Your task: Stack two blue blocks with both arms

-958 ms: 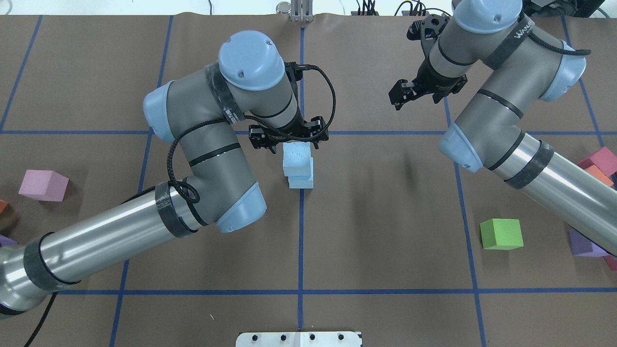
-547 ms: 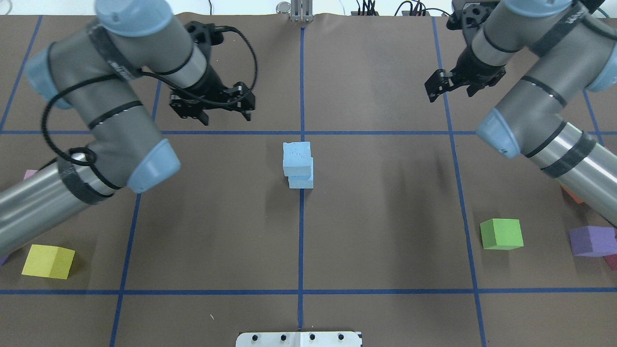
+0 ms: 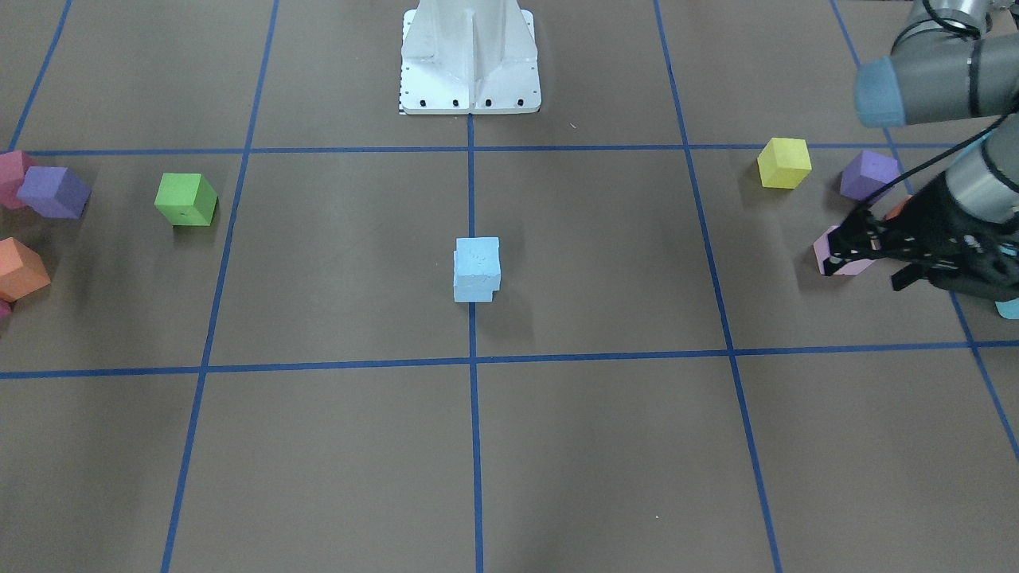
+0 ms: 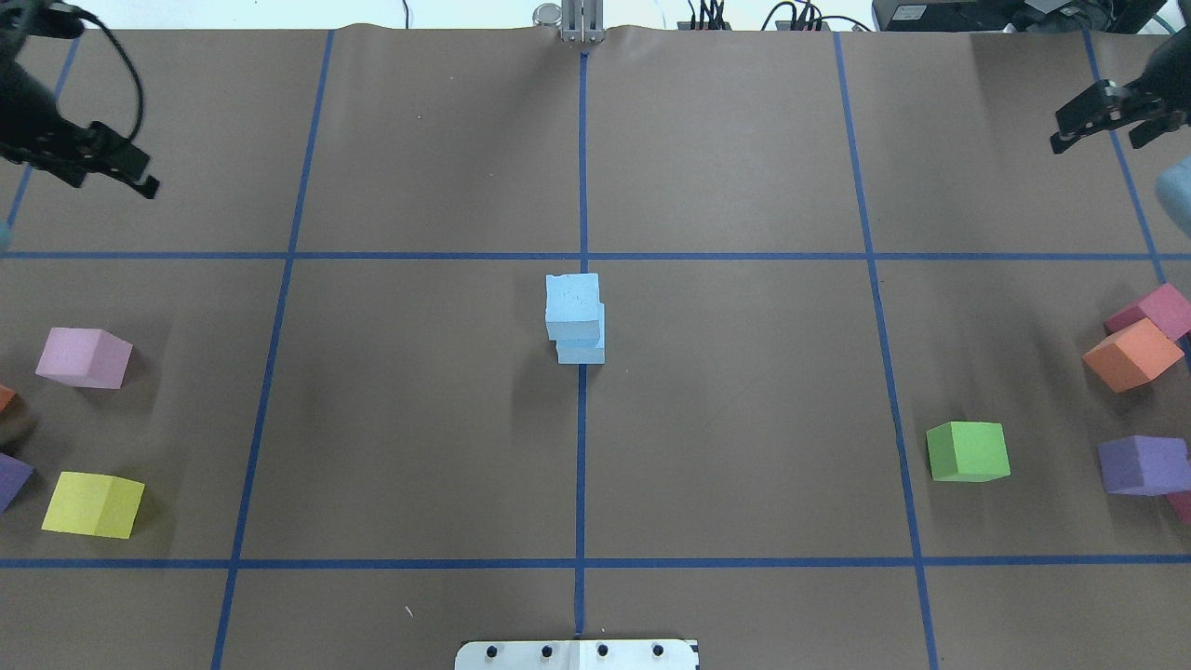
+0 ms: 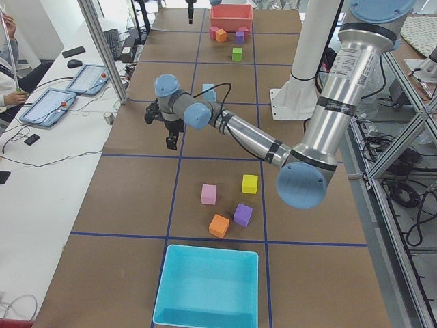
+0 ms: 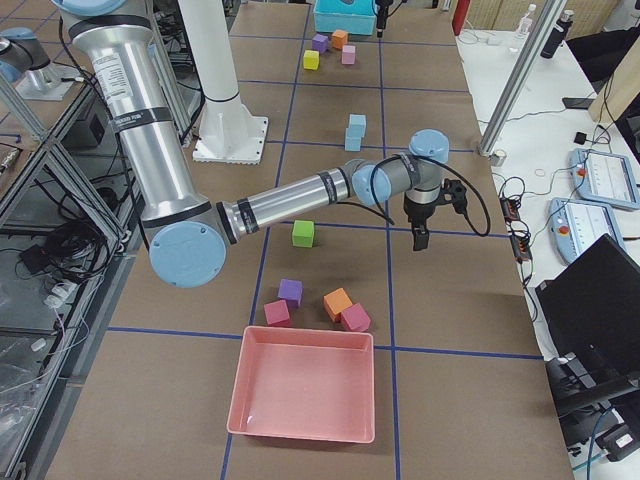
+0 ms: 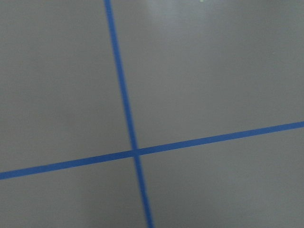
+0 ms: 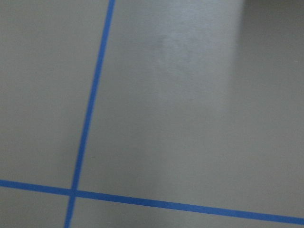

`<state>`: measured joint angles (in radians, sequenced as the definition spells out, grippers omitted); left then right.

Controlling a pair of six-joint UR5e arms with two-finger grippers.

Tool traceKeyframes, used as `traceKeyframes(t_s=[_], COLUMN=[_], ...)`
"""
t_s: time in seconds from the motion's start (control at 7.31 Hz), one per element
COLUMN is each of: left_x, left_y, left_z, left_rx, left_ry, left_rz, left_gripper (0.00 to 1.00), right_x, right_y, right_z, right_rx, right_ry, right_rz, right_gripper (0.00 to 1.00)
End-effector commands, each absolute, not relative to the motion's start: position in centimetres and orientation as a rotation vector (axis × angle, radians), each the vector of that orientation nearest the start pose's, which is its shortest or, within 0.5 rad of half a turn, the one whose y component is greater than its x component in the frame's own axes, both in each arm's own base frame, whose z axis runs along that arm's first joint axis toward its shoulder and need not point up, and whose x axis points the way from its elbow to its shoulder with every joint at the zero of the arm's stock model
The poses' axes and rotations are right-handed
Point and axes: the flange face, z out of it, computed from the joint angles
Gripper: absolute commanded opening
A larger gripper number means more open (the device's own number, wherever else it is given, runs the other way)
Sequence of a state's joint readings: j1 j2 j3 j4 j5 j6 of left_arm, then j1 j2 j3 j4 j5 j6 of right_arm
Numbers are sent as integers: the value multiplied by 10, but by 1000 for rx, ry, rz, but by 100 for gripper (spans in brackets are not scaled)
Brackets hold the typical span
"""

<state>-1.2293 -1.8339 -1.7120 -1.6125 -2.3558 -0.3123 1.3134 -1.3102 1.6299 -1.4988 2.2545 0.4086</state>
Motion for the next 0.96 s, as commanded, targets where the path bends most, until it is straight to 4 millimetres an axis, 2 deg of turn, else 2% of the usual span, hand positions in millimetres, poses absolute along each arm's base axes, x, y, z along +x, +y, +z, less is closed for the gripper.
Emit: traceKeyframes(t_s=[0.0, 0.14, 0.27, 0.41, 0.55, 0.82], left_x=[61, 47, 33, 23, 20, 19], left_y=[-578, -551, -548, -521, -510, -507], left_z=[521, 571, 579, 610, 620, 623], left_rx=[85, 39, 39, -2, -3, -9], left_ry=[808, 802, 797, 796, 796, 796], left_rz=[223, 230, 220, 198, 194, 190], left_gripper=[100, 100, 100, 100, 100, 100], right_x=[-36, -31, -28, -26, -25, -25], right_y=[-544, -522, -514, -511, -508, -507], right_z=[524, 535, 538, 540, 538, 539], right_rx=[111, 98, 92, 89, 92, 91], right_ry=[-744, -740, -740, -739, -740, -739], right_rz=[71, 77, 81, 87, 86, 86], right_gripper=[100, 100, 100, 100, 100, 100])
